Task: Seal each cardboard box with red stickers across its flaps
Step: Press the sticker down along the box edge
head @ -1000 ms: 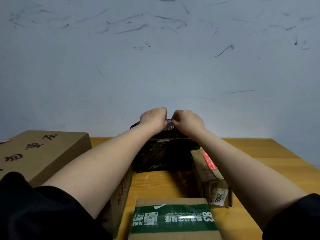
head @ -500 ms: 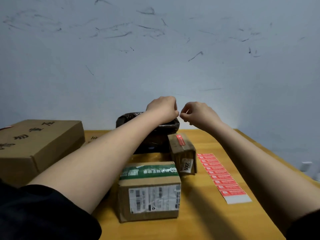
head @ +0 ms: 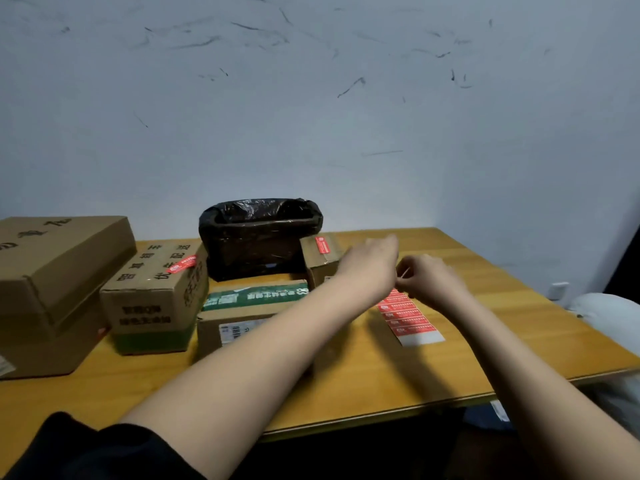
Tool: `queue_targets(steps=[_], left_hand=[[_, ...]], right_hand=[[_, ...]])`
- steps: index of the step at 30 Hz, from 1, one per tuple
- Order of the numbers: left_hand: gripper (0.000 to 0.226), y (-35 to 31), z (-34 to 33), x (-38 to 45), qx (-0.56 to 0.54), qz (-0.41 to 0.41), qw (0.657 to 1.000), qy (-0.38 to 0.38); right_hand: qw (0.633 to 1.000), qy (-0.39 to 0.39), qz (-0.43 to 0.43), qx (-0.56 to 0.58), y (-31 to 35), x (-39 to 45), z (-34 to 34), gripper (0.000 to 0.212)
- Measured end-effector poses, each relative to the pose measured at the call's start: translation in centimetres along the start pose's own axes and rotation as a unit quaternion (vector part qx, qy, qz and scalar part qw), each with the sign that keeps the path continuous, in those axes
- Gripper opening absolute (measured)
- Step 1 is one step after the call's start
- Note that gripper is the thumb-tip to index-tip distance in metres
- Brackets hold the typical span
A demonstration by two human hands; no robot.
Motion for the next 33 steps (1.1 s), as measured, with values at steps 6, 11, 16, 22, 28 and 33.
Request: queue_targets(steps=[6,11,16,22,28,33], left_hand=[[0.034,0.8,-6.9,1.6,-0.150,0.052,0.982,0.100],[0.037,1.9,-10.8,2.4,-0.307,0.117,0.931,0.159],[0.036,2.1,-12.7,2.3,-0.491,0.163,0.840,0.164],[0.037,2.2,-13.1,2.3,-0.531,0.176,0.812,0.167],[0.021,2.1,-13.0,2.4,-0.584,0.190,0.770,0.176],[0.019,1.6,-13.1,2.4,-0.648,0.197,0.715,0.170]], right_hand=[[0.989,0.082,-0.105,-0.060,-4.4,0.2,-4.0,0.036],[0.974,0.109,-0.185,-0.077,-6.6,0.4,-5.9,0.081],[0.963,0.150,-0.216,-0.065,-7.0,1.4,-7.3,0.109],[0.962,0.167,-0.214,-0.025,-7.3,2.1,-6.7,0.066],[0.961,0.176,-0.215,0.008,-7.9,2.4,-6.6,0.042],[0.957,0.148,-0.251,-0.001,-8.0,2.0,-6.5,0.083]])
Point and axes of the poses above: each hand's wrist, its own x-axis towards the middle knuckle, its own z-axis out of the back of the hand, y = z × x, the point moved 6 cm from there along x, towards the middle knuckle, and after that the axes turned 15 degrees about y, right-handed, at the moved point
